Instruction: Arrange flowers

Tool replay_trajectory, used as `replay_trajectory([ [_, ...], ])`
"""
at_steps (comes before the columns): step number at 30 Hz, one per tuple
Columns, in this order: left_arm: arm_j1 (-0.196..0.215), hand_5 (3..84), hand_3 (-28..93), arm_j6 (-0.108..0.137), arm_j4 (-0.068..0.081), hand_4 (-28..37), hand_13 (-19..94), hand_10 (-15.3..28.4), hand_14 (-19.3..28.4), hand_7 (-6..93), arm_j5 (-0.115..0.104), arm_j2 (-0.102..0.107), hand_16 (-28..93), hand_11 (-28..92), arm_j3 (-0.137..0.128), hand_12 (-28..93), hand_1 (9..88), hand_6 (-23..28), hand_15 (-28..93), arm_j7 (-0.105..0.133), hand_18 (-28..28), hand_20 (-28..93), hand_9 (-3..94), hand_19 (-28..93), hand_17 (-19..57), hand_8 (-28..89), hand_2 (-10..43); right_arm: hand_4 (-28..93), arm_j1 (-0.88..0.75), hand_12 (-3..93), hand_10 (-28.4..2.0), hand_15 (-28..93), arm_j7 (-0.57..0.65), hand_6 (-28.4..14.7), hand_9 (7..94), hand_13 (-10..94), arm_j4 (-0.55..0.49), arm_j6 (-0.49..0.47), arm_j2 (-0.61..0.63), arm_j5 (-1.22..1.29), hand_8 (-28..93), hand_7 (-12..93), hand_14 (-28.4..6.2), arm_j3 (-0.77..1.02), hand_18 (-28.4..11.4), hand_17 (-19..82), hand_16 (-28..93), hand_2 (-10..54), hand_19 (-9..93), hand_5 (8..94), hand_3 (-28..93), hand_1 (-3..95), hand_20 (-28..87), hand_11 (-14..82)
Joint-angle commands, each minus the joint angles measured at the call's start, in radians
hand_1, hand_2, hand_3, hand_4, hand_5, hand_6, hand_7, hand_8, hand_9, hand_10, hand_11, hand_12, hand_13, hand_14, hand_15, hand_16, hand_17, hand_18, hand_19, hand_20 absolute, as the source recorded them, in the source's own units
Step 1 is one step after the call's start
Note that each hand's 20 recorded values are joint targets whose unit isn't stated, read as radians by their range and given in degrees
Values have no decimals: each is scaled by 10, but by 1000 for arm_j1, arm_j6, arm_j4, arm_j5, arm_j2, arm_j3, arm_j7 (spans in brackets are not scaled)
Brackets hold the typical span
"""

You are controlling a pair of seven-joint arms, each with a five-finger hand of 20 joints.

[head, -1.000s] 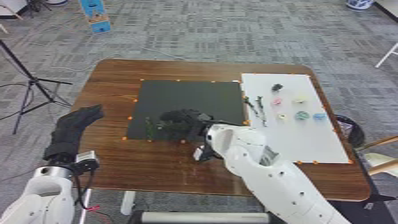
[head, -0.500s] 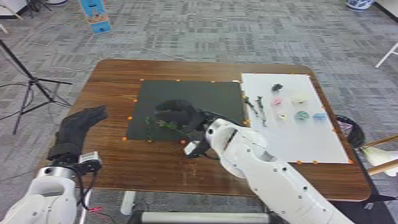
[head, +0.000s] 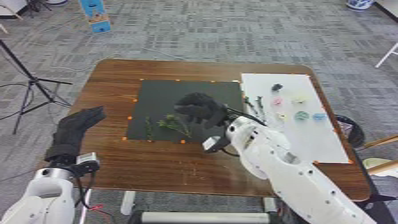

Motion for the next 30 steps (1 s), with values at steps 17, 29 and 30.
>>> replay_trajectory([
  [17, 2, 504, 725, -5, -10, -283, 415, 127, 156, 141, 1, -22, -1, 164, 2, 114, 186, 25, 128, 2, 108, 128, 506, 31, -8, -79, 118, -155, -49, 155, -157, 582, 24, -40, 733, 505, -20, -74, -5, 23, -86, 122, -221, -6, -238, 182, 349, 157, 649, 428, 592, 135, 603, 130],
  [29, -8, 504, 724, -14, -5, -283, 408, 127, 154, 143, 3, -19, 2, 165, 7, 116, 186, 23, 126, -12, 109, 128, 506, 33, -9, -80, 118, -154, -59, 148, -155, 562, 20, -40, 703, 491, -10, -105, -38, 34, -87, 125, -222, -1, -237, 171, 339, 157, 635, 418, 589, 135, 593, 112],
  [30, -8, 503, 725, -14, -6, -283, 408, 127, 154, 144, 1, -19, 3, 165, 8, 116, 185, 23, 126, -12, 109, 128, 506, 33, -9, -80, 118, -154, -59, 147, -156, 557, 20, -40, 703, 490, -8, -108, -43, 40, -87, 125, -222, 0, -237, 171, 336, 157, 634, 418, 589, 135, 592, 111],
])
